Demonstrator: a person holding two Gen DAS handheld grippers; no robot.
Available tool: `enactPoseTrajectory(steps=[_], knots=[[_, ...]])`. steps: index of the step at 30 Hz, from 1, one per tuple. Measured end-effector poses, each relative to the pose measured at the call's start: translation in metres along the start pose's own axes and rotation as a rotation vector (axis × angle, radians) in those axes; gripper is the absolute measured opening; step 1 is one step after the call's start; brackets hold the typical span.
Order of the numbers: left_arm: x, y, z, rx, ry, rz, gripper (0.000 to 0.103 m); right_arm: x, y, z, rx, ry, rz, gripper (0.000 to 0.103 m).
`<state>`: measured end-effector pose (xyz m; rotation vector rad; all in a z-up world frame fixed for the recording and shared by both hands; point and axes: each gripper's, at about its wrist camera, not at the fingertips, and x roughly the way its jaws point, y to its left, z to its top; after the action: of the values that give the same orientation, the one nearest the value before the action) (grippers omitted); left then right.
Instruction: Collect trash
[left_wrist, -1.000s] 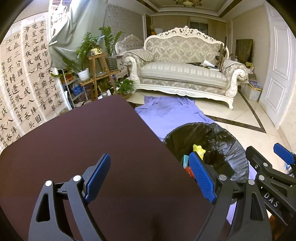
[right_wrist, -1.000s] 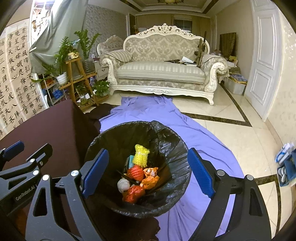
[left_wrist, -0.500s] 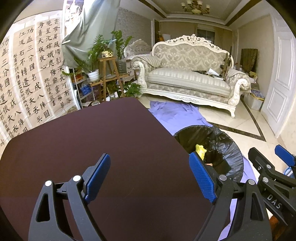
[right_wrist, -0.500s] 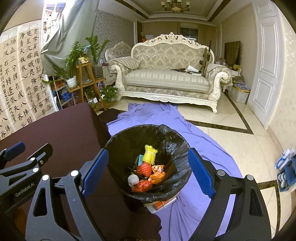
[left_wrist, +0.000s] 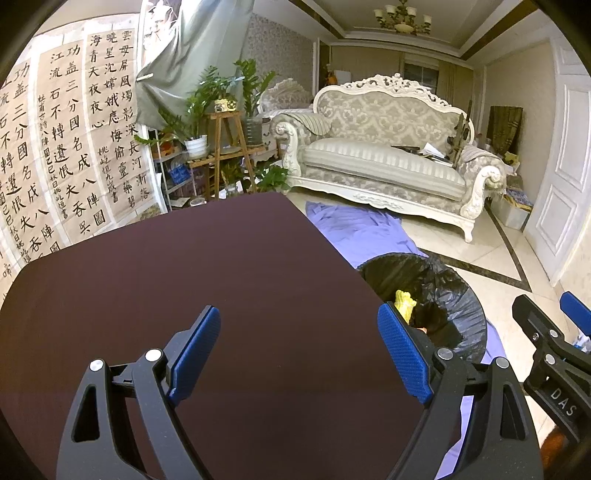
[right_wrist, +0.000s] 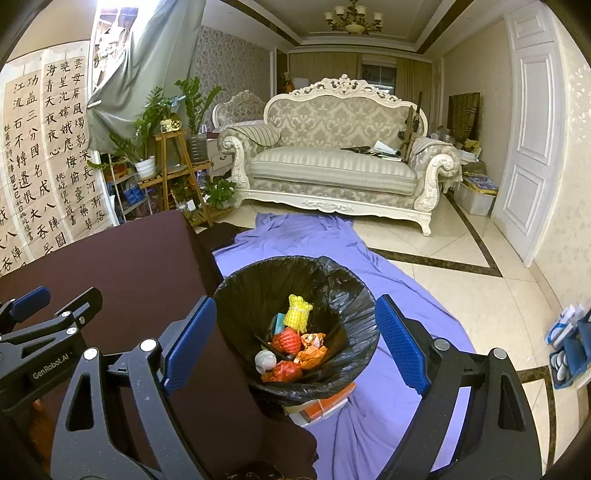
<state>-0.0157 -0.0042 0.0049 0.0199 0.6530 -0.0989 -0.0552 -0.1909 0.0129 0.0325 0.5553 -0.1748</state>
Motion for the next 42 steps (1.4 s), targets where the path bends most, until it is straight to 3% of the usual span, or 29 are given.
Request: enactPoseTrajectory(steps=[42], knots=[[-0.0019, -0.0009, 0.0015, -0.007, 0.0, -0.006, 0.084, -0.0006, -0.0024, -0.0013, 0.003, -0.003, -0.003, 0.085]])
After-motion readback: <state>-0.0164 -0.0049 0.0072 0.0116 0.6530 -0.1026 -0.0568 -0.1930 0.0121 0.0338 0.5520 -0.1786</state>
